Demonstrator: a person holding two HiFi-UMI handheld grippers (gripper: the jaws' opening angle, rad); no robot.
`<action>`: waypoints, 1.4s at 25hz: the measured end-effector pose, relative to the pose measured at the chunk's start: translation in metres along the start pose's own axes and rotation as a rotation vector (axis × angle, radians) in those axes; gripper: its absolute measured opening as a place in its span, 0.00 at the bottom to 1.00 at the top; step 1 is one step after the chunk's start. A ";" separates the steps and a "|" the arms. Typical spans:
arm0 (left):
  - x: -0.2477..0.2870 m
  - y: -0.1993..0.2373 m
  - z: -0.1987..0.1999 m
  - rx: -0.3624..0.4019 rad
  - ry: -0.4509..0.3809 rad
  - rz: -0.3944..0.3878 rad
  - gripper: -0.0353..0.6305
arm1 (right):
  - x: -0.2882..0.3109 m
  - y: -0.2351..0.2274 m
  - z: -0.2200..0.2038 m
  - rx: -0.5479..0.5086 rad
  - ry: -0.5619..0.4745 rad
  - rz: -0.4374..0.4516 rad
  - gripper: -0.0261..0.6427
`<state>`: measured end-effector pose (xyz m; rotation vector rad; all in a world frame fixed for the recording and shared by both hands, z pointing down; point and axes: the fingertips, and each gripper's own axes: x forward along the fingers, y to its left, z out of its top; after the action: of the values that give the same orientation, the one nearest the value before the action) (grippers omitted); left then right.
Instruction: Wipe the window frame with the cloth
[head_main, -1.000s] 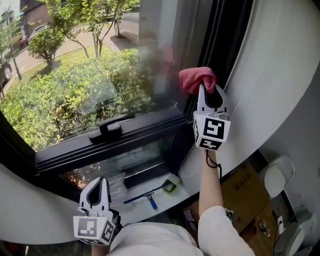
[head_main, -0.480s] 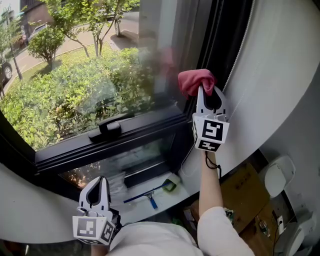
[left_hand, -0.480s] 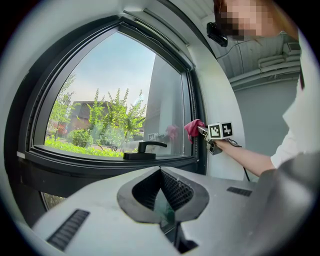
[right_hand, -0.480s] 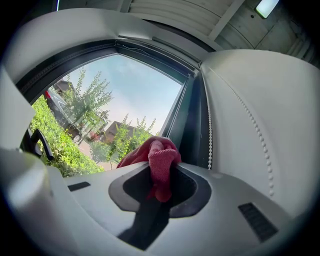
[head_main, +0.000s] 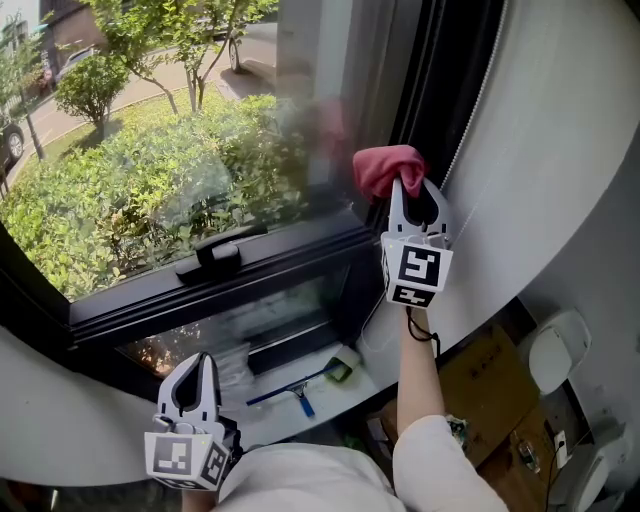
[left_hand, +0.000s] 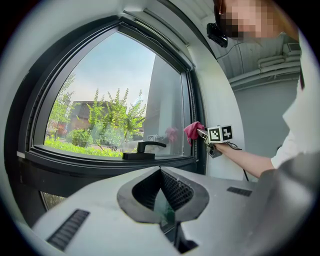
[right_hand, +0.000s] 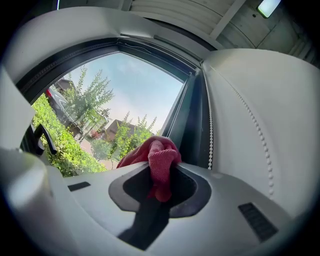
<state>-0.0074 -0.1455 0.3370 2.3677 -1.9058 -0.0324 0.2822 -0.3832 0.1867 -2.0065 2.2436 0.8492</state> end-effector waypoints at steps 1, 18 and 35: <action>0.000 0.000 0.000 0.000 0.000 0.000 0.06 | 0.000 0.000 -0.001 -0.001 0.000 0.000 0.17; 0.002 -0.001 -0.001 -0.006 0.000 0.003 0.06 | -0.009 0.011 -0.022 -0.016 0.020 -0.003 0.17; 0.002 -0.003 -0.001 -0.008 -0.003 -0.002 0.06 | -0.020 0.022 -0.047 -0.033 0.044 0.004 0.17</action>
<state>-0.0036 -0.1467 0.3379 2.3659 -1.9002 -0.0440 0.2809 -0.3831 0.2427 -2.0563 2.2719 0.8562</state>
